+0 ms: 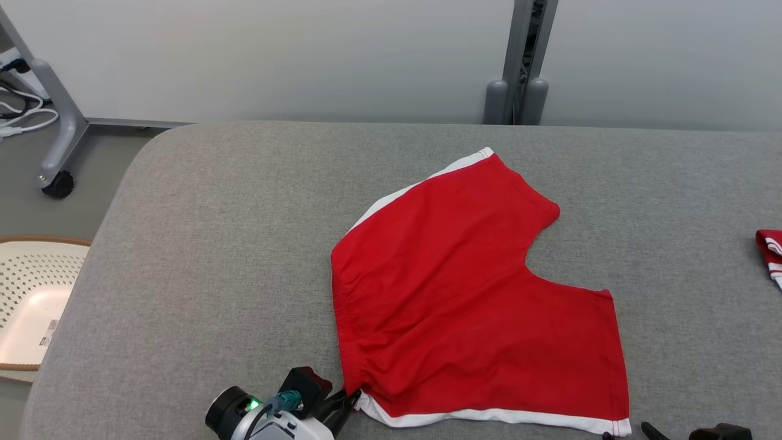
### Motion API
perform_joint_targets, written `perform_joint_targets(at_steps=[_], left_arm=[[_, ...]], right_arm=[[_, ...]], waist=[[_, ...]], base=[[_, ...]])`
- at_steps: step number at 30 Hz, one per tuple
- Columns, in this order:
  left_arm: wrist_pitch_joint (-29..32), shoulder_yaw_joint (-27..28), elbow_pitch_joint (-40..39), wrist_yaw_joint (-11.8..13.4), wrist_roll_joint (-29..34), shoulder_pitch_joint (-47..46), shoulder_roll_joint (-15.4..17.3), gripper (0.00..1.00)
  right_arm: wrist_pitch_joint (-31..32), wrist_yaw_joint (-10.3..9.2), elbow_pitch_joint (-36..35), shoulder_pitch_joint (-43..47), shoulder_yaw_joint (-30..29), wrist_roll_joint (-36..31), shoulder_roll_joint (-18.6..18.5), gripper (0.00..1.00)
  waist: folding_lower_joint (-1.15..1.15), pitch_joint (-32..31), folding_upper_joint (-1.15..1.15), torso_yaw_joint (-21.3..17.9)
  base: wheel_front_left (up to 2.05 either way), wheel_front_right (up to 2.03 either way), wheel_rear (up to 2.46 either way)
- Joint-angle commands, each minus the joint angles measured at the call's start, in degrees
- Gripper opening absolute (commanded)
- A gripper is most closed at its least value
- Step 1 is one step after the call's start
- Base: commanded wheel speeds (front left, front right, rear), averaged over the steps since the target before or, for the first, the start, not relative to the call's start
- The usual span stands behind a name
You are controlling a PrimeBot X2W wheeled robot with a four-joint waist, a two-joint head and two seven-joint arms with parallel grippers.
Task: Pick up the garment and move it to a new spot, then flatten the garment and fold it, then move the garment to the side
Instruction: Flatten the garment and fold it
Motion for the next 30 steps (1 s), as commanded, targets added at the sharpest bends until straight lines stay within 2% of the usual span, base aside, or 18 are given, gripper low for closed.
perform_joint_targets(at_steps=[1, 11, 12, 13, 15, 30], left_arm=[[-0.06, 0.02, 0.11, -0.22, 0.13, -0.65, -0.09, 0.0], [-0.4, 0.2, -0.21, 0.23, 0.02, -1.38, -0.28, 0.0], [-0.42, 0.18, -0.21, 0.21, 0.02, -1.32, -0.28, 0.0], [-0.44, 0.11, -0.18, 0.17, 0.09, -1.33, -0.33, 0.0], [-0.46, 0.08, -0.11, 0.14, 0.15, -1.58, -0.4, 0.0], [-0.87, -0.07, 0.75, 0.05, -0.62, -0.7, -0.13, 0.0]], right_arm=[[0.17, -0.02, 0.75, -0.88, -0.51, -0.38, 0.23, 1.0], [0.47, -0.02, 2.47, -1.83, -1.04, -0.01, 1.21, 1.0], [0.76, -0.02, 2.49, -2.03, -0.84, 0.14, 1.27, 0.9], [1.52, -0.02, 2.52, -2.15, -0.17, 0.83, 1.37, 0.39], [1.93, -0.02, 2.49, -2.09, 0.22, 1.43, 1.08, 0.0], [1.96, -0.02, -0.18, -2.67, -1.05, 4.2, -1.13, 0.0]], waist=[[0.0, 0.26, 0.0, 0.26], [0.0, 1.31, 0.0, 0.87], [0.0, 1.39, 0.0, 0.91], [0.0, 1.55, 0.0, 1.02], [0.0, 1.61, 0.0, 1.14], [0.0, 0.31, 0.0, 1.04]], base=[[0.0, 0.0, 0.0], [0.0, 0.0, 0.0], [0.0, 0.0, 0.0], [0.0, 0.0, 0.0], [0.0, 0.0, 0.0], [0.0, 0.0, 0.0]])
